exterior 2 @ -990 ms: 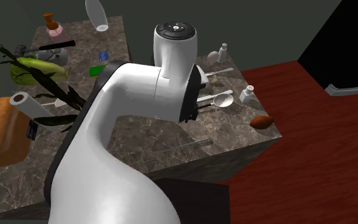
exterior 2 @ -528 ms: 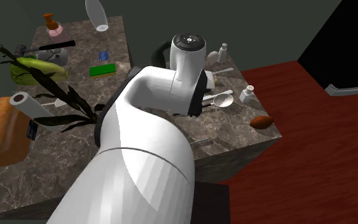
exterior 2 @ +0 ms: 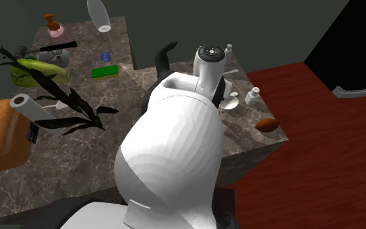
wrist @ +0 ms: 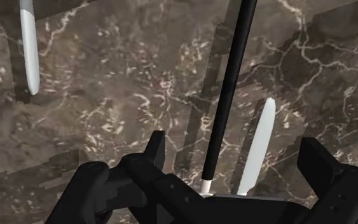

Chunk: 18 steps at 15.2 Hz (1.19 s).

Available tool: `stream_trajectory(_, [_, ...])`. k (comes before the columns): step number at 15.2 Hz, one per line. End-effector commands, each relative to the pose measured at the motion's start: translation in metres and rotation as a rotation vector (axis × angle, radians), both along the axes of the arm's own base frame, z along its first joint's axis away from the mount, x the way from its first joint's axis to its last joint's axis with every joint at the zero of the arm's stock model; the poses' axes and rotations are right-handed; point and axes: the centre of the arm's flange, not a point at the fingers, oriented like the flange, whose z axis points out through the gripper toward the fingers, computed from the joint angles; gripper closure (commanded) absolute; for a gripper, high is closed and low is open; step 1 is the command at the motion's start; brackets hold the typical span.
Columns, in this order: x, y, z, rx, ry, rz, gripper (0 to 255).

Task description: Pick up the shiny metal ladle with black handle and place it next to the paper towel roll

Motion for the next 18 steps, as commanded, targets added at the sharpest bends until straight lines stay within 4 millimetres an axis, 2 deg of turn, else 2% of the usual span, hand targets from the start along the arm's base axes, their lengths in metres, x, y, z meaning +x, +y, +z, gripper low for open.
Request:
stream_trajectory(1, [0.01,-0.02,-0.015,0.011,-0.017,-0.112,0])
stream_trajectory(2, [0.013,-0.025,-0.02,0.015,-0.023,-0.147,0])
stream_trajectory(10, [0.023,-0.026,-0.059,0.015,-0.023,-0.147,0])
stream_trajectory(17, [0.023,-0.026,-0.059,0.015,-0.023,-0.147,0])
stream_trajectory(18, [0.023,-0.026,-0.059,0.015,-0.023,-0.147,255])
